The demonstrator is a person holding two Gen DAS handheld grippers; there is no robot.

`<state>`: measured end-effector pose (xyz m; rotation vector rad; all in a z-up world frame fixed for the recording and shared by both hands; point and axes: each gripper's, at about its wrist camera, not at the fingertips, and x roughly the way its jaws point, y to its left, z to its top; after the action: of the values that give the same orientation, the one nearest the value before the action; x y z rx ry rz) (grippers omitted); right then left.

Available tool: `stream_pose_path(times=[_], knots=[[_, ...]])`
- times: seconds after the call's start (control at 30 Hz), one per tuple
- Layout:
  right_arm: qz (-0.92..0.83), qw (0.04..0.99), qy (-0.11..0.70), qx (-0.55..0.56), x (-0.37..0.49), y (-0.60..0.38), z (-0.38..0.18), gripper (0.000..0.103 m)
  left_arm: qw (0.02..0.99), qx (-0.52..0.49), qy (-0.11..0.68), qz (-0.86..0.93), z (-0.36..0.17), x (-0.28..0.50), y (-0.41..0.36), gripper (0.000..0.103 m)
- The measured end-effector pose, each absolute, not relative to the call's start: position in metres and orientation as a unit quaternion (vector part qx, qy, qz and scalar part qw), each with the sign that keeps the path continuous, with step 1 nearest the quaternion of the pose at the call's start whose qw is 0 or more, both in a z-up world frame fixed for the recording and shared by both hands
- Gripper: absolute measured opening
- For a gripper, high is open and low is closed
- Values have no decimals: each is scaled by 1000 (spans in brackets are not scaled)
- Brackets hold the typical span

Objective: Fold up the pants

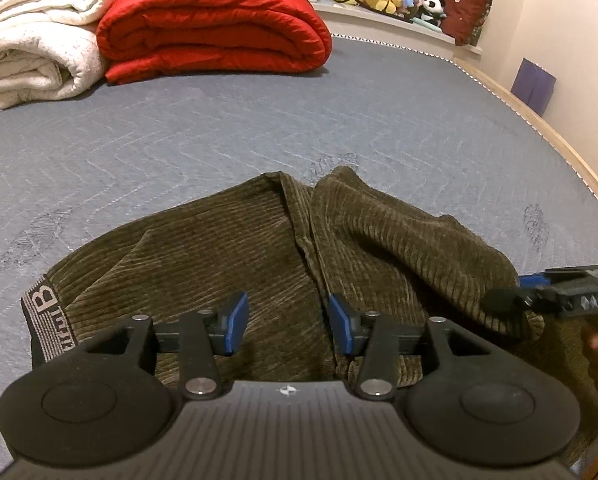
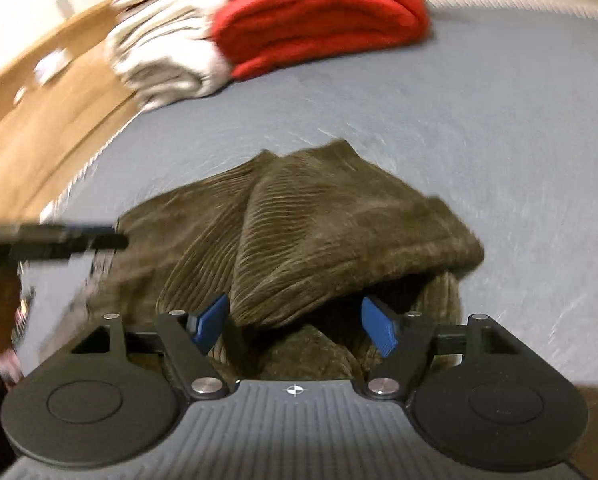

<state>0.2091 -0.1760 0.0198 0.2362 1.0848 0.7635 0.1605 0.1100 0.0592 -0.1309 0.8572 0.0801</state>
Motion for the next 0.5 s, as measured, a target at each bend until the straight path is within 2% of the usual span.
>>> stream_pose_path(times=[0.27,0.4,0.43,0.47,0.5], knots=[[292,766,521,237,238,-177,0,75,905,-62,419,36,55,166,107,52],[284,758,530,254,244,-173,-9,72,904,-62,422,39,53,167,110,53],[287,760,530,243,244,-171,-9,59,904,-62,422,39,53,168,110,53],[287,765,530,229,243,-168,-9,39,904,-63,422,39,53,168,110,53],[285,770,528,218,243,-165,-7,31,904,-63,422,39,53,168,110,53]])
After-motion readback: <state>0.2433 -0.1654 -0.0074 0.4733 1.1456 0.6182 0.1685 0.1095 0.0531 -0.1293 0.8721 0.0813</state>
